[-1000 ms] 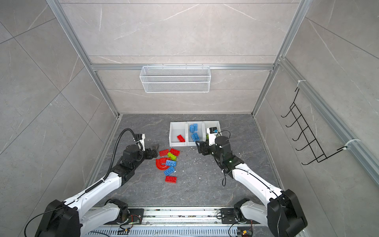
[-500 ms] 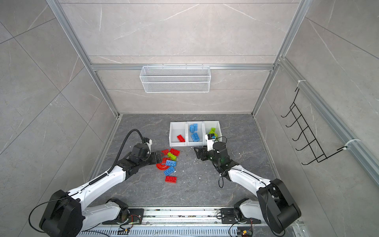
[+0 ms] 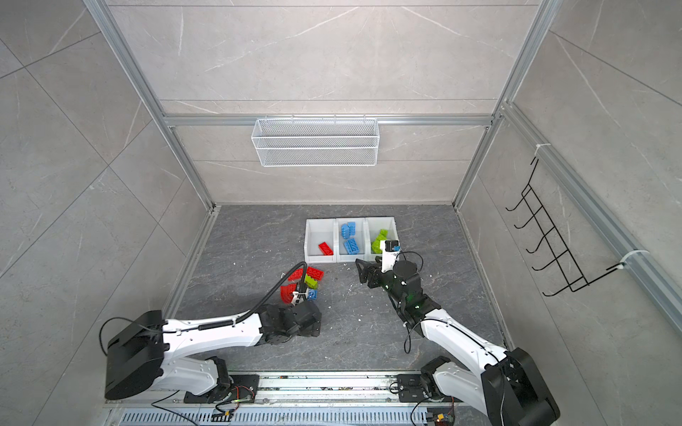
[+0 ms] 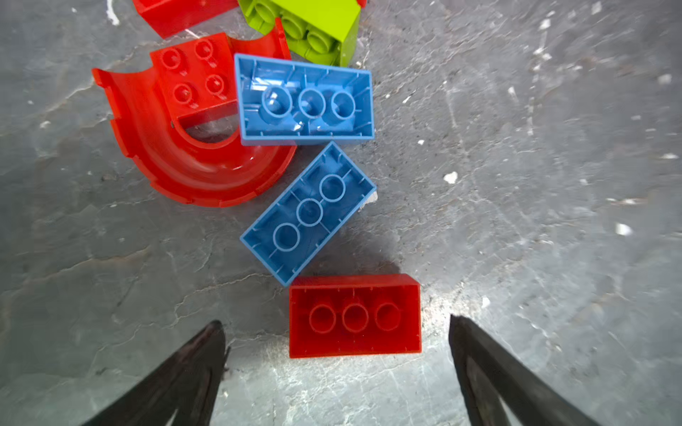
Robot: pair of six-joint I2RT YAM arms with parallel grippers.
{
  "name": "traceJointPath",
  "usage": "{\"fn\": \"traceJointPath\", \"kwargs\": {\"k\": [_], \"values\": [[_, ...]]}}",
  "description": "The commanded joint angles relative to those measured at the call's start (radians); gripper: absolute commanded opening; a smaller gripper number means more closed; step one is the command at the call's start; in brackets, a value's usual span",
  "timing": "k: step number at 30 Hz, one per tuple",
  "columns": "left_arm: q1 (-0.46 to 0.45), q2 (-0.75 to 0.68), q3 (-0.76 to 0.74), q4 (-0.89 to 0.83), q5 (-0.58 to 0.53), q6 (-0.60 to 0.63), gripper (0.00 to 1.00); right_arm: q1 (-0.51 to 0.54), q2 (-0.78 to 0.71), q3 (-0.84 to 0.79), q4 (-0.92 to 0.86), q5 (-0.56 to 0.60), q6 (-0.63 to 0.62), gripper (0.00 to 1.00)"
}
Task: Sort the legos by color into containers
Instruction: 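Raise the right gripper by the bin while the left gripper reaches a red brick, then grasp the red brick with the left gripper and lift it toward the bin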
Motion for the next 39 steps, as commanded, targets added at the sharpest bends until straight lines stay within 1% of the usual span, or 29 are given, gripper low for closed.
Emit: {"fn": "traceJointPath", "kwargs": {"k": [1, 3, 6, 8, 11, 16, 20, 25, 32, 36, 39], "values": [[-0.038, 0.074, 0.090, -0.122, -0.159, -0.087, 0.97, 0.001, 0.016, -0.003, 0.019, 0.005, -0.010, 0.82], [-0.050, 0.118, 0.113, -0.113, -0.159, -0.090, 0.97, 0.000, 0.025, 0.001, 0.017, -0.001, -0.009, 0.83], [-0.050, 0.143, 0.116, -0.101, -0.158, -0.110, 0.96, 0.001, 0.031, 0.006, 0.014, -0.014, -0.011, 0.83], [-0.050, 0.131, 0.091, -0.075, -0.158, -0.132, 0.96, 0.001, 0.037, 0.009, 0.011, -0.009, -0.012, 0.83], [-0.050, 0.098, 0.040, 0.002, -0.138, -0.132, 0.95, 0.001, 0.046, 0.015, 0.006, -0.014, -0.012, 0.83], [-0.050, 0.092, 0.001, 0.041, -0.140, -0.169, 0.93, 0.001, 0.057, 0.020, 0.006, -0.023, -0.007, 0.83], [-0.050, 0.091, -0.037, 0.130, -0.130, -0.146, 0.91, 0.001, 0.059, 0.020, 0.008, -0.023, -0.007, 0.83], [-0.050, 0.121, -0.023, 0.143, -0.127, -0.117, 0.88, 0.001, 0.060, 0.023, 0.002, -0.022, -0.010, 0.84], [-0.050, 0.182, 0.004, 0.131, -0.121, -0.115, 0.83, 0.001, 0.069, 0.029, -0.006, -0.018, -0.013, 0.84], [-0.050, 0.184, 0.001, 0.147, -0.120, -0.117, 0.81, 0.001, 0.075, 0.034, -0.012, -0.017, -0.015, 0.84], [-0.050, 0.178, -0.004, 0.158, -0.119, -0.109, 0.77, 0.000, 0.072, 0.034, -0.014, -0.014, -0.018, 0.84]]}}
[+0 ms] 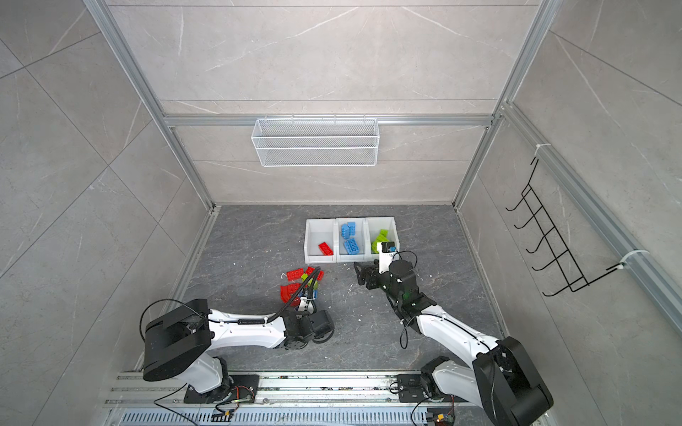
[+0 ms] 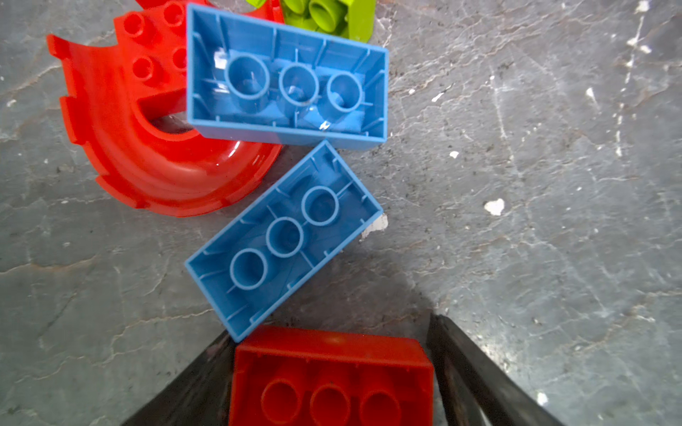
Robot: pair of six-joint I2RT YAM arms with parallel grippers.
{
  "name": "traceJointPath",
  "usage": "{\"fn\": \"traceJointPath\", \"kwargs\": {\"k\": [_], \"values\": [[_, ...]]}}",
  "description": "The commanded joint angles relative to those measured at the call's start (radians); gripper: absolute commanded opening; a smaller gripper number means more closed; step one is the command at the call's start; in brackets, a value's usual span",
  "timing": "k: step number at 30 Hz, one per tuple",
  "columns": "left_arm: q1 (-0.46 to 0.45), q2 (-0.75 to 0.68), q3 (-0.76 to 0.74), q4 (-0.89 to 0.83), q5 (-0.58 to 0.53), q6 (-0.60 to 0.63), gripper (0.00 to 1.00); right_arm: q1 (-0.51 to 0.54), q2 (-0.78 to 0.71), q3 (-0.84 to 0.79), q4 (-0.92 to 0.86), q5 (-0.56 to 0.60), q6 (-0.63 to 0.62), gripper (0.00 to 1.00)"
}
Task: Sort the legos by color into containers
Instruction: 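Grasp the red brick with the left gripper and lift it toward the bin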
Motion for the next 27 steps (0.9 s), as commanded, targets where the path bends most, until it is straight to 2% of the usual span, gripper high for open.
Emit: {"fn": "traceJointPath", "kwargs": {"k": [1, 13, 17, 20, 23, 27], "values": [[0.000, -0.003, 0.021, 0.009, -0.013, 0.010, 0.75, 0.000, 0.004, 0.028, -0.009, 0.000, -0.015, 0.84], [-0.001, -0.078, 0.002, -0.008, -0.009, 0.006, 0.54, 0.001, -0.006, 0.029, -0.017, 0.004, -0.018, 0.84], [-0.001, -0.130, 0.033, -0.043, -0.002, 0.040, 0.50, 0.000, -0.009, 0.028, -0.017, 0.005, -0.018, 0.84], [0.036, -0.181, 0.069, -0.032, 0.065, 0.144, 0.49, 0.001, -0.007, 0.030, -0.017, 0.003, -0.018, 0.84], [0.128, -0.234, 0.129, -0.043, 0.159, 0.266, 0.47, 0.001, -0.002, 0.031, -0.014, -0.008, -0.015, 0.84], [0.243, -0.239, 0.268, -0.079, 0.163, 0.449, 0.46, 0.001, 0.002, 0.033, -0.014, -0.012, -0.013, 0.84]]}}
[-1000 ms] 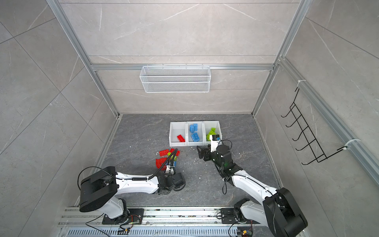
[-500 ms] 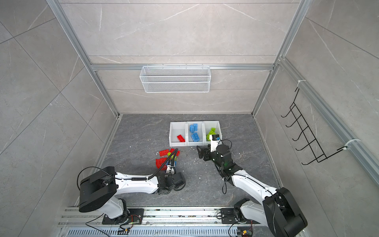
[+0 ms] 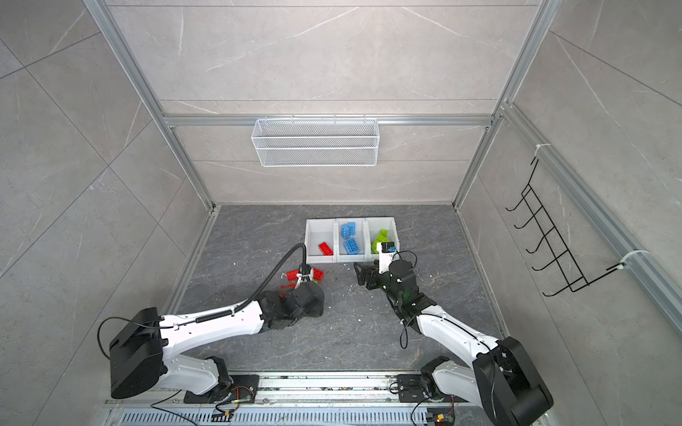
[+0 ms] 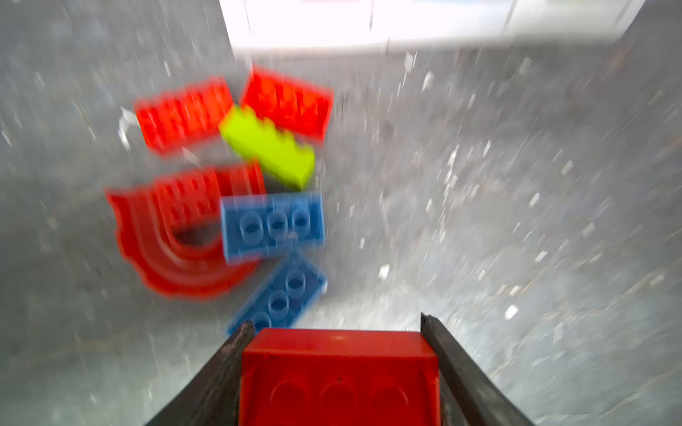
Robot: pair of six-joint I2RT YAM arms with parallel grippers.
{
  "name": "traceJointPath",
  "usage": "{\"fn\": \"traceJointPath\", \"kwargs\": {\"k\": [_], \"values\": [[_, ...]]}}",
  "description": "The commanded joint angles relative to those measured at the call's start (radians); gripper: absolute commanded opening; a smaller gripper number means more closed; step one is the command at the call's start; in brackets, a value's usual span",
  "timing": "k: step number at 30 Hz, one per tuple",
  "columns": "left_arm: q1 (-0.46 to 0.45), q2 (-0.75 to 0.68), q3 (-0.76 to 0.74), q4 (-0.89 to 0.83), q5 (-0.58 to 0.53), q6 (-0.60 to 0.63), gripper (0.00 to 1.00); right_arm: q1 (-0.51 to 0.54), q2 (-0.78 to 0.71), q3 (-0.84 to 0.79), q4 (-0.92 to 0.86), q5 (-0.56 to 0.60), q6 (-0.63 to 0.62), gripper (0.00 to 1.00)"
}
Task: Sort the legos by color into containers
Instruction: 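Grasp the red brick with the left gripper and lift it toward the bin, then carry the red brick into the nearest bin compartment and release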
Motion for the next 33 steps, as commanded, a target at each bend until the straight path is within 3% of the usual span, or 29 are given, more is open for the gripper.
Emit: {"fn": "traceJointPath", "kwargs": {"k": [1, 7, 10, 17, 21, 23, 28, 33], "values": [[0.078, -0.014, 0.131, -0.013, 0.022, 0.229, 0.45, 0.001, 0.002, 0.032, -0.006, -0.008, -0.011, 0.84], [0.257, 0.163, 0.309, 0.104, 0.142, 0.457, 0.45, 0.001, 0.029, 0.035, 0.011, -0.015, 0.014, 0.84], [0.312, 0.317, 0.469, 0.048, 0.147, 0.538, 0.42, 0.001, 0.033, 0.037, 0.014, -0.034, 0.015, 0.84], [0.371, 0.576, 0.764, -0.062, 0.213, 0.567, 0.40, 0.001, 0.038, 0.035, 0.020, -0.040, 0.011, 0.84], [0.395, 0.672, 0.852, -0.115, 0.243, 0.560, 0.41, 0.000, 0.046, 0.040, 0.020, -0.042, 0.012, 0.84], [0.400, 0.694, 0.861, -0.116, 0.242, 0.557, 0.47, 0.001, 0.038, 0.043, 0.012, -0.051, 0.009, 0.84], [0.412, 0.695, 0.871, -0.115, 0.206, 0.557, 0.79, 0.001, 0.028, 0.040, 0.011, -0.048, 0.007, 0.84], [0.414, 0.632, 0.855, -0.125, 0.201, 0.572, 0.85, 0.000, 0.048, 0.045, 0.013, -0.057, 0.007, 0.84]]}}
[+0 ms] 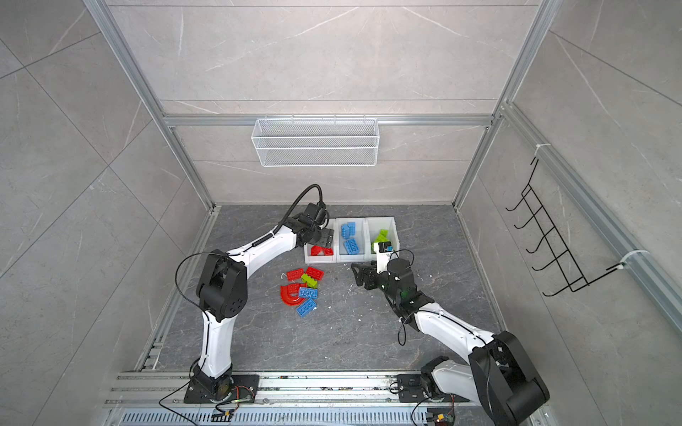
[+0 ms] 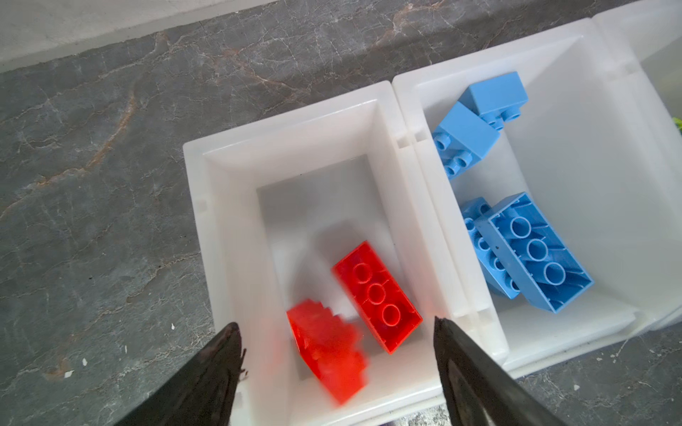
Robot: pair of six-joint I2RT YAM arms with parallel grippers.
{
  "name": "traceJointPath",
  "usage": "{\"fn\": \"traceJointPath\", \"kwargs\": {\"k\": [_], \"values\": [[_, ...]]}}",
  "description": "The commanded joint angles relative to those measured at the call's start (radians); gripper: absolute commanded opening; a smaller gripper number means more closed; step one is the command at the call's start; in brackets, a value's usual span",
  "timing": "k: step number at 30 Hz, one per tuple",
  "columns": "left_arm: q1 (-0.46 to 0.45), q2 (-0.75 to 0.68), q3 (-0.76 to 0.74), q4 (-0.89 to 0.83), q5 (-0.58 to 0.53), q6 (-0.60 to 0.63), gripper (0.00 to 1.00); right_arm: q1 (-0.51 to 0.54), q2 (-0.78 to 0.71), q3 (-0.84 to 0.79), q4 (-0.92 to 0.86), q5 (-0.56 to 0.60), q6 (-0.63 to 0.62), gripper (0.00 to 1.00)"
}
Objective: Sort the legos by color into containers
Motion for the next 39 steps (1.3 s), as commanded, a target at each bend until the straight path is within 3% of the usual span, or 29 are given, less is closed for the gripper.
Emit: {"fn": "traceJointPath", "kwargs": {"k": [1, 5, 8, 11, 14, 16, 19, 23, 26, 39], "values": [[0.004, -0.088, 0.017, -0.023, -0.005, 0.028, 0.86, 0.001, 0.011, 0.032, 0.012, -0.013, 0.003, 0.84], [0.003, -0.206, -0.075, -0.090, -0.022, -0.045, 0.86, 0.001, 0.013, 0.030, 0.012, -0.016, 0.001, 0.84], [0.002, -0.363, -0.288, -0.086, -0.043, -0.127, 0.84, 0.002, 0.026, 0.033, 0.015, -0.017, 0.001, 0.84], [0.003, -0.547, -0.549, -0.013, -0.034, -0.213, 0.79, 0.002, 0.044, 0.040, 0.015, -0.029, 0.003, 0.84], [-0.001, -0.689, -0.756, 0.076, 0.053, -0.271, 0.77, 0.002, 0.053, 0.042, 0.018, -0.031, 0.004, 0.84], [-0.022, -0.756, -0.865, 0.156, 0.120, -0.299, 0.77, 0.002, 0.061, 0.042, 0.021, -0.031, 0.006, 0.84], [-0.094, -0.811, -0.970, 0.232, 0.102, -0.336, 0.77, 0.002, 0.086, 0.046, 0.031, -0.032, 0.006, 0.84], [-0.205, -0.791, -0.980, 0.234, -0.008, -0.323, 0.77, 0.004, 0.113, 0.049, 0.041, -0.046, 0.014, 0.84], [-0.233, -0.761, -0.973, 0.231, -0.057, -0.347, 0.77, 0.004, 0.113, 0.051, 0.034, -0.040, 0.008, 0.84], [-0.234, -0.670, -0.955, 0.276, 0.008, -0.309, 0.69, 0.003, 0.119, 0.055, 0.029, -0.041, 0.000, 0.84]]}}
